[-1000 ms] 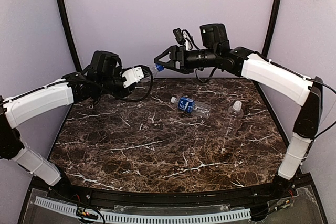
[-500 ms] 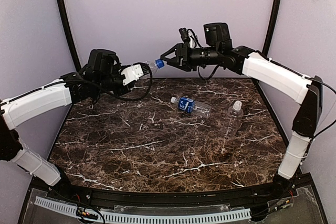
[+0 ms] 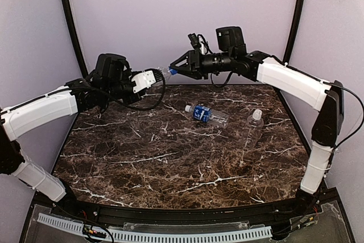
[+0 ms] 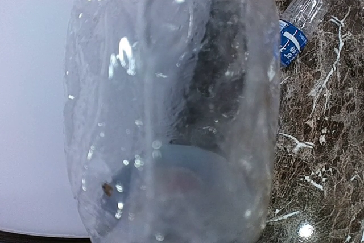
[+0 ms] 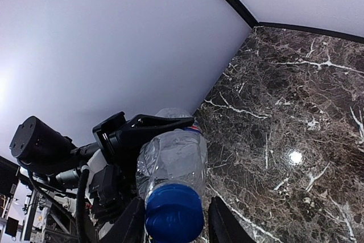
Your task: Unscrew the bottle caps
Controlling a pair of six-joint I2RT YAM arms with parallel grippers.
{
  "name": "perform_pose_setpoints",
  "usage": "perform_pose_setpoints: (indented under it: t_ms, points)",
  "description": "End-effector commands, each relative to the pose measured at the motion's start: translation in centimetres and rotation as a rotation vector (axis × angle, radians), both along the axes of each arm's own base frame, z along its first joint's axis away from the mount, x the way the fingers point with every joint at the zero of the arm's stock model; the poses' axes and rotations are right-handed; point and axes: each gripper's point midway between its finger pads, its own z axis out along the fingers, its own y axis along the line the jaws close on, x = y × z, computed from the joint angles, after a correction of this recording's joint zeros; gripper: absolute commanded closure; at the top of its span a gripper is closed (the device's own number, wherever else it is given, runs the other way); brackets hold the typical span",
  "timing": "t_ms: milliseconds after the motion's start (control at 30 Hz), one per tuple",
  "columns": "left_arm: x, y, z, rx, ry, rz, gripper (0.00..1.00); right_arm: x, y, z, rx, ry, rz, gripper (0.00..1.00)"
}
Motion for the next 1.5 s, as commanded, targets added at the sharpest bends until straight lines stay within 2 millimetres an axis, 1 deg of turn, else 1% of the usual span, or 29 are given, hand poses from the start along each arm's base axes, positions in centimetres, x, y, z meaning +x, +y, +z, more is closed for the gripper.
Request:
perform_pose_setpoints:
  t_ms: [0, 100, 133, 200, 233, 300, 333, 367, 400, 433, 467, 500, 533, 567, 600, 633, 667, 700, 733, 800, 833, 933, 1067, 1167, 1300, 1333, 1367, 1433, 1467]
  points:
    - [-0.2, -0.2, 0.9, -0.020, -0.033, -0.008, 0.67, -0.5, 0.7, 0.6, 0.037, 0.005, 0.048, 0.66]
    - [-0.1, -0.2, 1.0, -0.022, -0.038, -0.006, 0.67, -0.7, 0.7, 0.4, 0.036, 0.013, 0.059, 0.74]
    - [-0.1, -0.3, 1.1, -0.023, -0.039, -0.007, 0.67, -0.8, 0.7, 0.4, 0.038, 0.013, 0.066, 0.80]
    - [-0.1, -0.3, 1.1, -0.025, -0.040, -0.007, 0.67, -1.1, 0.8, 0.5, 0.045, 0.012, 0.082, 0.96]
    - [-0.1, -0.3, 1.1, -0.024, -0.038, -0.007, 0.67, -1.3, 0.8, 0.7, 0.050, 0.005, 0.094, 1.00]
    - [-0.2, -0.3, 1.0, -0.027, -0.032, -0.011, 0.68, -2.0, 1.0, 1.2, 0.064, -0.033, 0.145, 1.00]
    - [-0.4, -0.4, 0.9, -0.033, -0.020, -0.021, 0.68, -2.8, 1.2, 1.5, 0.070, -0.065, 0.193, 1.00]
    - [-0.6, -0.5, 0.8, -0.037, -0.009, -0.031, 0.70, -3.9, 1.4, 2.0, 0.077, -0.112, 0.252, 1.00]
    - [-1.4, -0.9, 0.1, -0.035, 0.041, -0.068, 0.71, -5.3, 1.7, 2.5, 0.079, -0.186, 0.320, 1.00]
    - [-1.9, -1.3, 0.0, -0.041, 0.068, -0.098, 0.71, -6.9, 1.9, 2.7, 0.074, -0.274, 0.390, 1.00]
    - [-3.6, -1.9, -1.4, -0.028, 0.162, -0.175, 0.71, -8.7, 2.2, 2.6, 0.059, -0.370, 0.451, 1.00]
    - [-4.6, -2.5, -1.3, -0.033, 0.202, -0.228, 0.72, -10.6, 2.4, 2.3, 0.043, -0.489, 0.515, 1.00]
    - [-7.0, -3.0, -2.9, -0.017, 0.324, -0.321, 0.74, -12.9, 2.4, 2.1, 0.034, -0.613, 0.581, 1.00]
    - [-8.0, -3.3, -2.6, -0.026, 0.363, -0.363, 0.74, -14.8, 2.3, 1.6, 0.026, -0.789, 0.644, 1.00]
    - [-10.5, -3.5, -3.8, -0.019, 0.483, -0.437, 0.75, -16.1, 2.2, 0.8, 0.010, -0.907, 0.680, 1.00]
    - [-11.5, -3.6, -3.4, -0.026, 0.522, -0.474, 0.75, -17.3, 2.0, -0.1, -0.003, -1.009, 0.714, 1.00]
    - [-13.8, -3.6, -4.1, -0.023, 0.622, -0.545, 0.74, -18.2, 1.7, -0.8, -0.014, -1.123, 0.741, 1.00]
    - [-14.6, -3.7, -3.6, -0.027, 0.650, -0.581, 0.74, -18.9, 1.5, -1.5, -0.031, -1.222, 0.764, 1.00]
    - [-16.4, -3.5, -4.0, -0.023, 0.726, -0.637, 0.74, -19.5, 1.3, -2.2, -0.054, -1.319, 0.783, 1.00]
    - [-17.9, -3.5, -3.6, -0.032, 0.779, -0.688, 0.74, -20.2, 1.0, -3.1, -0.105, -1.506, 0.807, 1.00]
    - [-18.1, -3.5, -3.3, -0.036, 0.782, -0.697, 0.74, -20.1, 0.9, -3.6, -0.145, -1.584, 0.806, 1.00]
    - [-18.2, -3.4, -3.3, -0.025, 0.787, -0.707, 0.74, -19.1, 1.2, -3.8, -0.285, -1.776, 0.769, 1.00]
    - [-18.4, -3.3, -3.2, -0.011, 0.789, -0.721, 0.74, -17.9, 1.5, -4.9, -0.489, -1.992, 0.774, 1.00]
    - [-18.6, -3.3, -3.2, -0.007, 0.794, -0.729, 0.74, -17.1, 1.5, -4.8, -0.572, -2.094, 0.757, 1.00]
    - [-18.6, -3.3, -3.4, -0.001, 0.792, -0.728, 0.74, -17.1, 1.6, -4.0, -0.560, -2.138, 0.707, 1.00]
    - [-18.6, -3.3, -3.4, -0.001, 0.791, -0.728, 0.74, -17.0, 1.6, -3.8, -0.554, -2.145, 0.685, 0.93]
    - [-18.5, -3.3, -3.4, 0.000, 0.787, -0.725, 0.74, -17.1, 1.6, -3.5, -0.541, -2.154, 0.663, 0.82]
    - [-18.3, -3.3, -3.4, 0.000, 0.780, -0.718, 0.74, -17.1, 1.6, -3.1, -0.528, -2.155, 0.622, 0.54]
    - [-18.2, -3.3, -3.4, -0.001, 0.778, -0.713, 0.74, -17.1, 1.6, -3.0, -0.526, -2.151, 0.601, 0.42]
